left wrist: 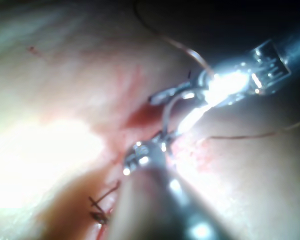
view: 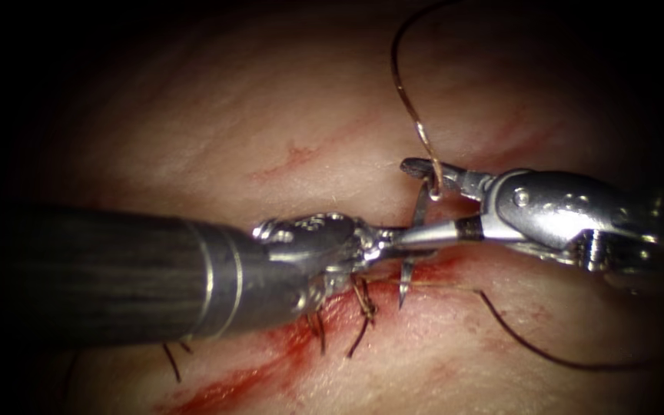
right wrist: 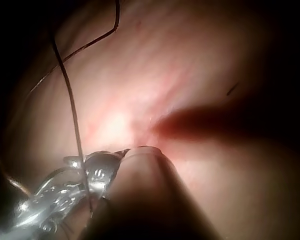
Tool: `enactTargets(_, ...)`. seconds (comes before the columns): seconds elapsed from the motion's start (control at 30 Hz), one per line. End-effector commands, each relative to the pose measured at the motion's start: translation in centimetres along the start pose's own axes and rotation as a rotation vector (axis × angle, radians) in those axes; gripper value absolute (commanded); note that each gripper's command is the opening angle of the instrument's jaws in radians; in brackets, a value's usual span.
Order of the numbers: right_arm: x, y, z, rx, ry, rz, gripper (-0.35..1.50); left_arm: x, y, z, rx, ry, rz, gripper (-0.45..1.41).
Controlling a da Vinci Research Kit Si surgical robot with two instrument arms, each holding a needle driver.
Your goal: Wound Closure
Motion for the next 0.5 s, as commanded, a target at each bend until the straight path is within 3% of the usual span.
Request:
enactTargets(0.03,-0.02,0.0,0.07,-0.003,0.015,0.001,0.64,-0.05,-0.04,0.07,0.0,0.0,-0.001,-0.45)
enactTargets(0.23,0.07,0.04,0.03,-0.008,0.034,0.012,0.69,-0.05,-0.04,0.07,0.002,-0.003,0.005,-0.45)
enactTargets(0.4,0.16,0.05,0.0,-0.008,0.044,0.021,0.89,-0.05,-0.05,0.08,0.002,-0.002,0.012,-0.45)
enactTargets(0.5,0.17,0.03,0.01,0.003,0.048,0.02,0.82,-0.05,-0.05,0.08,0.003,-0.002,0.012,-0.45)
